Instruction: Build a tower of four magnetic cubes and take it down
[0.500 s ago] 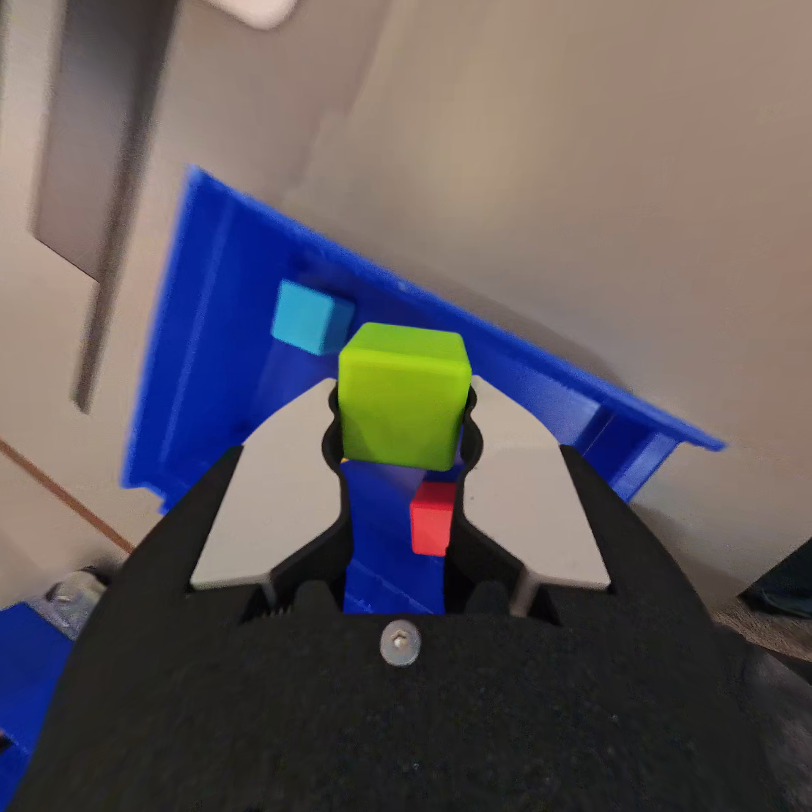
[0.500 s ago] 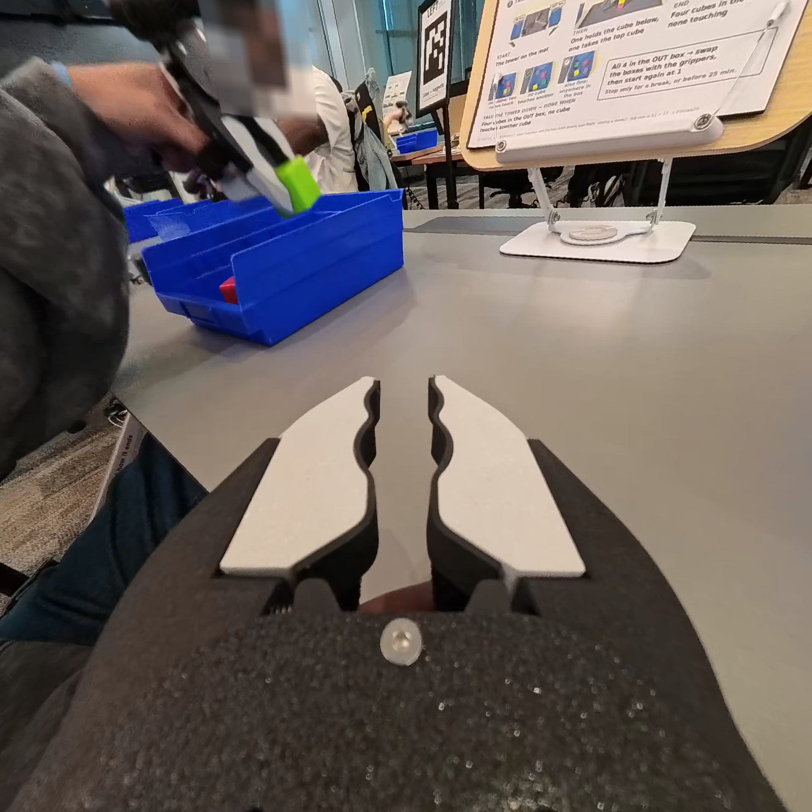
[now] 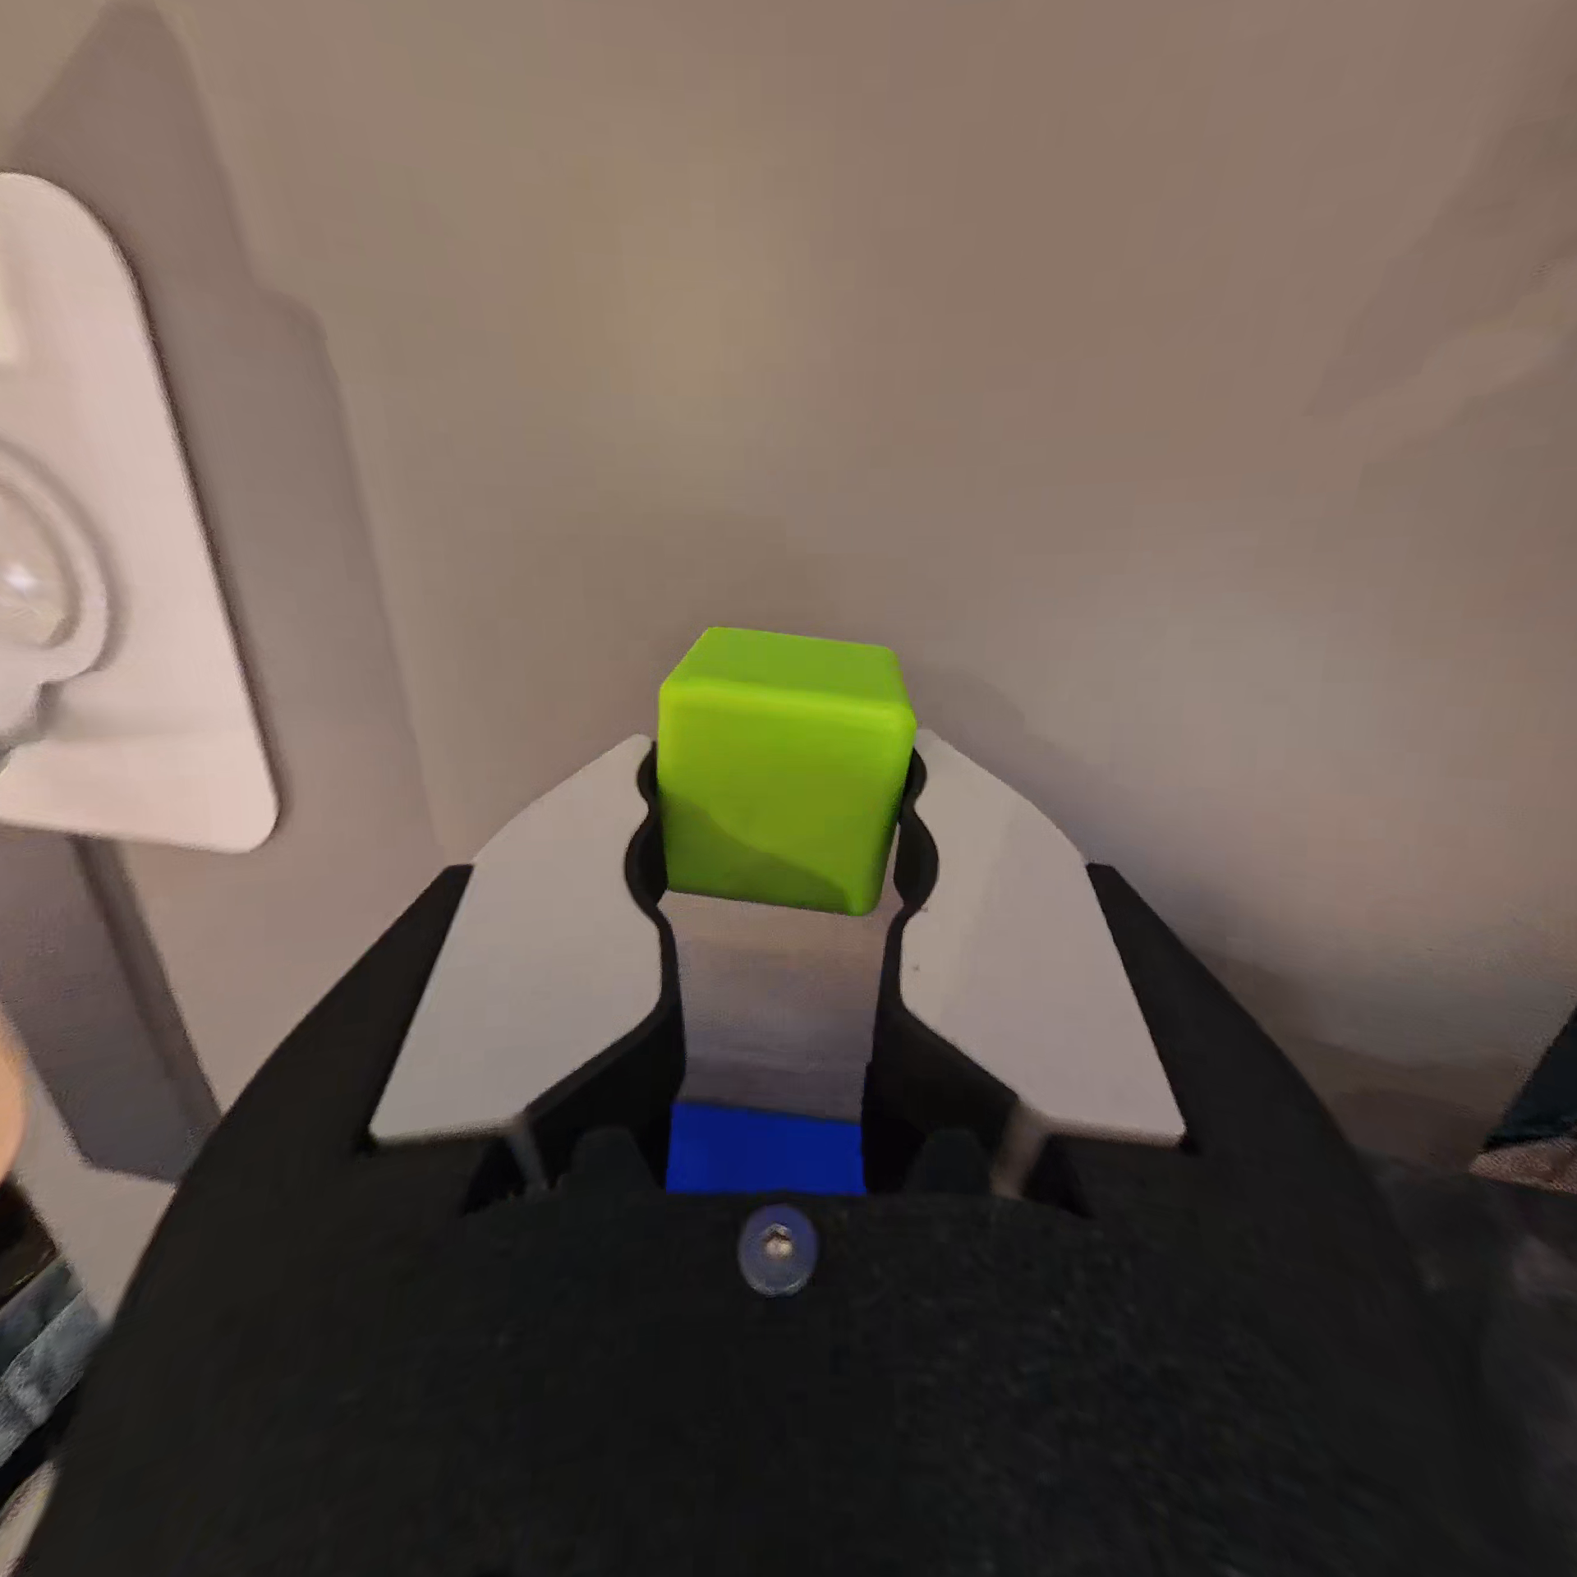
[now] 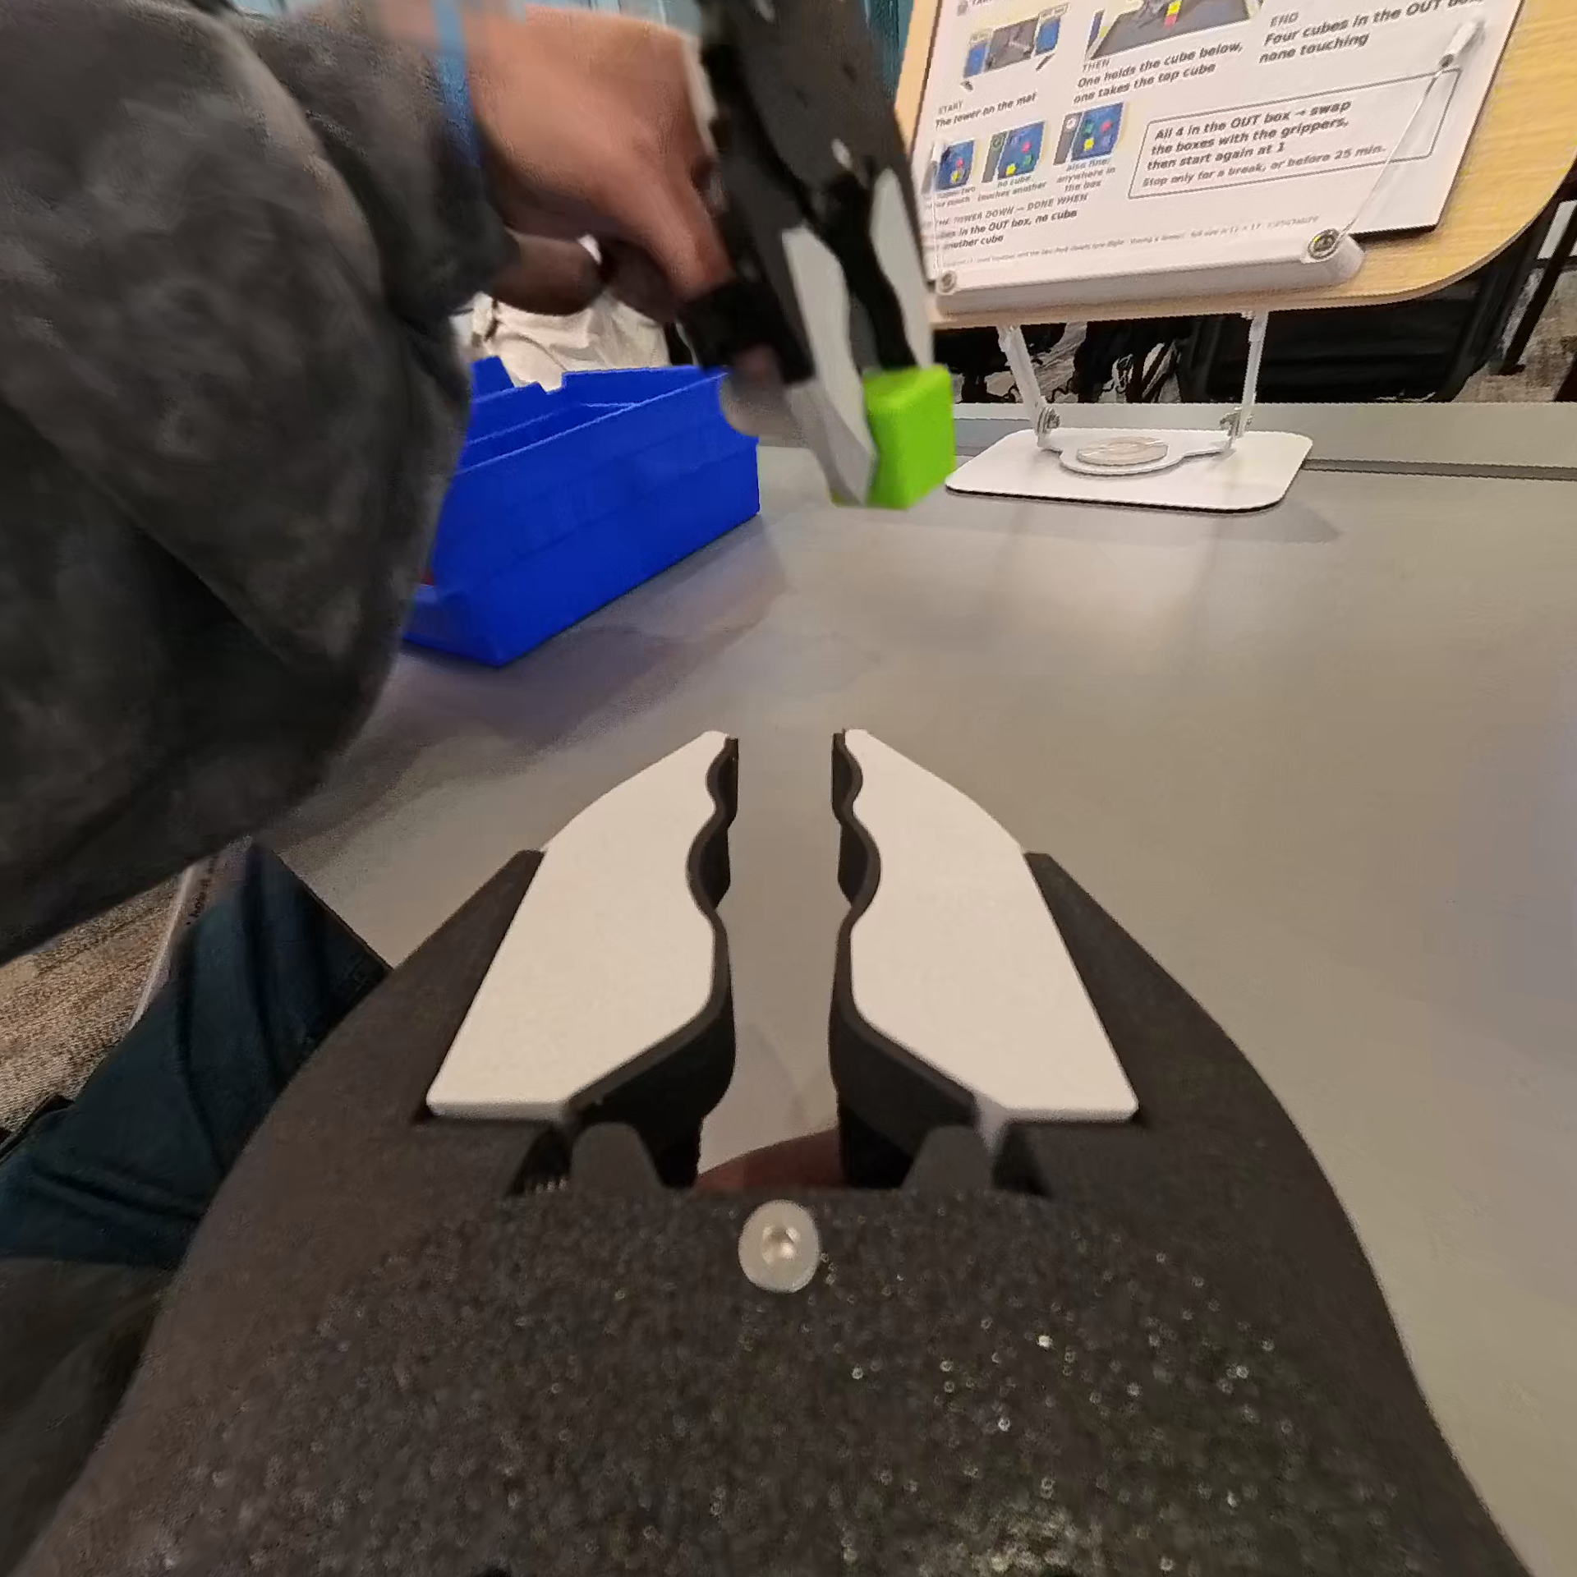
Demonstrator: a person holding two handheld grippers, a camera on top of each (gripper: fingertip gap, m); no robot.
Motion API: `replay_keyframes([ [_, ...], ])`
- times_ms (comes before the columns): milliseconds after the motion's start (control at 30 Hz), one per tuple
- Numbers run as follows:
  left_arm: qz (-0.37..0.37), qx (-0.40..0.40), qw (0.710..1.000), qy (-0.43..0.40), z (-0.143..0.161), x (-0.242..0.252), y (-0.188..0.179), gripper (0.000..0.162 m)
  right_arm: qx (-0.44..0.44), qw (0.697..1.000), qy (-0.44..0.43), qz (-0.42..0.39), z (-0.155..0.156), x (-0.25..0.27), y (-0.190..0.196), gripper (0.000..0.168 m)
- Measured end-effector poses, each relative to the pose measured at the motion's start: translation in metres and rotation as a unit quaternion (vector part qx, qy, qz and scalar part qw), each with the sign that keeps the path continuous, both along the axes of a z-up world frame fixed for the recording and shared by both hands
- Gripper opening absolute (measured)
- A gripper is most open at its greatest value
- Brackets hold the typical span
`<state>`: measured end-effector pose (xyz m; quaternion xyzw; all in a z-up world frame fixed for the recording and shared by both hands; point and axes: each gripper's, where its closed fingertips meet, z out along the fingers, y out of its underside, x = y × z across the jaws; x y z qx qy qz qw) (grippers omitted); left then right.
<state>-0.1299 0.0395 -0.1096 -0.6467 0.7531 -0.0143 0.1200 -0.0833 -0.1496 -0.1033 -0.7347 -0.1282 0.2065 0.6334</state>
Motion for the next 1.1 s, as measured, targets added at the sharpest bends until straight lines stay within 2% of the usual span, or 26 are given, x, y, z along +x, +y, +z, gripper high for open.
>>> replay_keyframes([
  [133,0.003,-0.035,0.999,0.026,-0.034,0.031,0.014,0.051,-0.002,1.000,0.003,0.000,0.000,0.002,0.000,0.021],
  [333,0.006,-0.043,0.998,0.054,-0.060,0.045,0.027,0.051,-0.005,1.000,0.005,0.003,-0.001,0.002,0.000,0.021],
  [867,0.007,-0.044,0.996,0.080,-0.078,0.041,0.023,0.051,-0.008,1.000,0.001,0.007,-0.002,-0.002,-0.001,0.021],
  [1100,0.029,-0.043,0.995,0.079,-0.073,0.032,0.022,0.050,-0.008,1.000,0.000,0.008,-0.003,-0.001,-0.001,0.021],
])
